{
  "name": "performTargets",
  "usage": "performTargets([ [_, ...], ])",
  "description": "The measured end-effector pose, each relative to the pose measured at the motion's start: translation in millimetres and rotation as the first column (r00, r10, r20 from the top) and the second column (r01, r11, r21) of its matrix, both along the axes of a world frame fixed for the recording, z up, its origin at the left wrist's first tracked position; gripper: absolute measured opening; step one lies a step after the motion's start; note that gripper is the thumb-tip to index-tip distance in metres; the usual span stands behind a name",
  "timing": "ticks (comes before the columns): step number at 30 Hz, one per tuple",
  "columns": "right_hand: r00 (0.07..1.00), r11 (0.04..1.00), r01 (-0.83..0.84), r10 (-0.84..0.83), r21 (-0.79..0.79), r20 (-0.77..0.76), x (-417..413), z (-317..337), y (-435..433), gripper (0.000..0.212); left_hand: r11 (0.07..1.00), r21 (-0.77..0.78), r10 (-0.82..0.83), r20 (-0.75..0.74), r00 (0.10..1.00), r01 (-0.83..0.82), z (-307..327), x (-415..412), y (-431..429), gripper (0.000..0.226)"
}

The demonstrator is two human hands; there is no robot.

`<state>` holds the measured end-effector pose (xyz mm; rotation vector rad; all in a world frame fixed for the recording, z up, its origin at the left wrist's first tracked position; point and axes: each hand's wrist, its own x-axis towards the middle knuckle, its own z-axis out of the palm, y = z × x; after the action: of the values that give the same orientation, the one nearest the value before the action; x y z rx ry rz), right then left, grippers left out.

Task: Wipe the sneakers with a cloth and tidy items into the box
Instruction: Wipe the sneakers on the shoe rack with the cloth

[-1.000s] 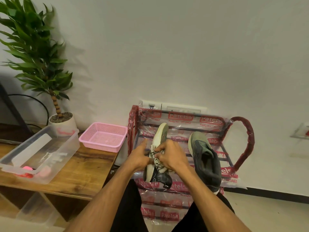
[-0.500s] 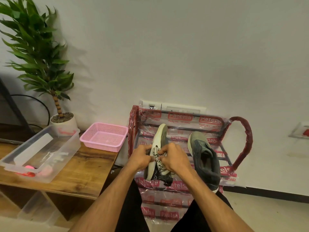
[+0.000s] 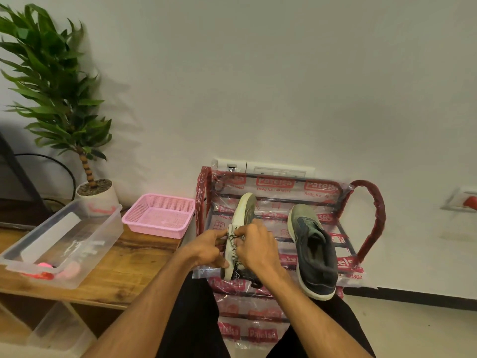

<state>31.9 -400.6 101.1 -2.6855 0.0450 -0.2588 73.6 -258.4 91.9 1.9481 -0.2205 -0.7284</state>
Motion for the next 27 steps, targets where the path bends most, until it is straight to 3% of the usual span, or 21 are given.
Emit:
performTargets([
  [6,0.997,0.997,-0.077,0.077,-0.011,-0.029,-22.0,-6.4,0.2,0.028,1.0,-0.002,0.02,0.031,0.999,-0.02,-5.2,-5.3,-1.1,0.088],
  [11,0.998,0.998,-0.06,0.06,-0.008,-0.006,-8.9,4.6,-6.7,0.029,0.998,0.009,0.065,-0.008,0.998,-0.065,0.0,-3.9,-4.2,0.07],
  [16,0.999,0.999,-0.054,0.054,0.007,0.005,-4.5,2.8,-9.5,0.028,0.999,0.024,0.03,0.078,0.997,-0.032,5.8,-7.7,-11.6,0.104],
  [21,1.0,0.997,-0.015,0.014,0.077,0.019,-2.6,-1.7,-14.2,0.029,0.998,0.055,0.031,0.094,0.995,-0.036,6.1,-7.9,-15.9,0.086],
  [27,0.998,0.999,-0.03,0.028,0.032,0.05,-8.0,-4.2,-12.2,0.031,0.995,0.095,-0.005,0.084,0.996,-0.003,9.1,-7.0,-15.8,0.084],
])
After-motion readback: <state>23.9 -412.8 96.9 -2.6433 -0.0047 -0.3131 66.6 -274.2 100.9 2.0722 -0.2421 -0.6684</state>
